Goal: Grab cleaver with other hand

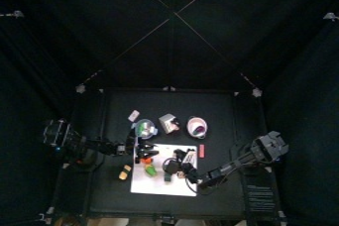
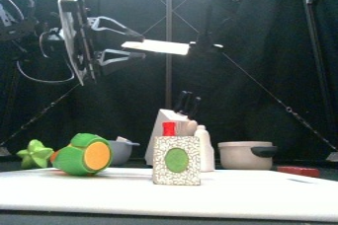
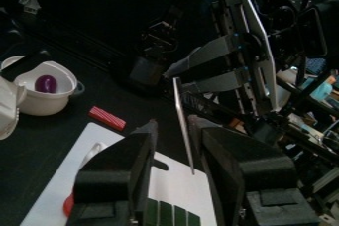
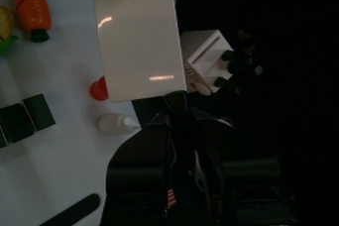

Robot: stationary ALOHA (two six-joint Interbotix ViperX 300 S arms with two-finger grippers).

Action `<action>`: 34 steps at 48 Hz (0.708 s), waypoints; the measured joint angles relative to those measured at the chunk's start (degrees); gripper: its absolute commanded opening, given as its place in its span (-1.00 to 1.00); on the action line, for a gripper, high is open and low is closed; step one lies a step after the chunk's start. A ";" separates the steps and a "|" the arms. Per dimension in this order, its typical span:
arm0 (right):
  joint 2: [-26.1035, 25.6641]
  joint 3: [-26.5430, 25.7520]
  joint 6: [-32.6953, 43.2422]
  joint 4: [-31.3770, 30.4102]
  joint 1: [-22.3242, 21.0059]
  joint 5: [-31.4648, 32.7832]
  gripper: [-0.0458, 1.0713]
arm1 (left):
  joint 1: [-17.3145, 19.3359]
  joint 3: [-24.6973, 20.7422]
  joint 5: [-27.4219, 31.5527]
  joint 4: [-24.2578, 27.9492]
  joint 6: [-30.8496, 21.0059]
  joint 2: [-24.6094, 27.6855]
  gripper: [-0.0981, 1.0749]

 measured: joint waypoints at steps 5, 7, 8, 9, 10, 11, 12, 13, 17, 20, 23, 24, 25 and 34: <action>0.00 0.00 0.00 0.09 -0.18 0.00 -0.08 | 0.00 0.00 0.00 0.00 0.00 0.00 0.18; 0.00 0.00 0.00 0.09 -0.26 -0.18 -0.07 | 0.00 -0.09 0.00 0.00 0.00 0.00 0.12; 0.00 0.00 0.00 0.18 -0.26 -0.26 -0.07 | 0.00 0.00 0.00 0.00 0.00 0.00 0.09; 0.00 0.00 0.00 0.18 -0.26 -0.35 -0.07 | 0.00 0.00 0.00 -0.09 0.00 0.00 0.07; 0.00 0.00 0.00 0.26 -0.26 -0.44 -0.07 | -0.09 0.00 0.00 0.00 0.00 0.00 0.05; 0.00 0.00 0.00 0.26 -0.35 -0.53 -0.07 | 0.00 0.00 0.00 0.00 0.00 0.00 0.02; 0.00 0.00 0.00 0.35 -0.35 -0.70 -0.07 | 0.00 0.00 0.00 0.00 -0.09 0.00 0.00; 0.00 0.00 0.00 0.35 -0.35 -0.88 -0.07 | 0.00 0.00 0.00 0.00 0.00 0.00 -0.02; 0.00 0.00 0.00 0.70 -0.53 -1.76 -0.06 | -0.09 0.00 0.00 0.09 0.00 0.00 -0.07; 0.00 0.00 0.00 0.88 -0.62 -2.20 -0.05 | -0.09 0.00 0.00 0.35 0.00 0.00 -0.08; 0.00 0.00 0.09 1.23 -0.70 -2.64 0.02 | -0.09 0.00 0.00 0.79 0.00 0.00 -0.08; 0.00 0.09 0.00 1.32 -0.70 -2.81 0.04 | -0.09 0.00 0.00 0.88 0.00 0.00 -0.08; 0.00 0.09 0.09 1.41 -0.70 -2.90 0.07 | -0.09 0.00 0.00 0.88 -0.09 0.00 -0.08; 0.00 0.26 0.00 1.67 -0.62 -6.06 0.45 | -0.09 0.00 0.00 1.14 0.00 0.00 -0.08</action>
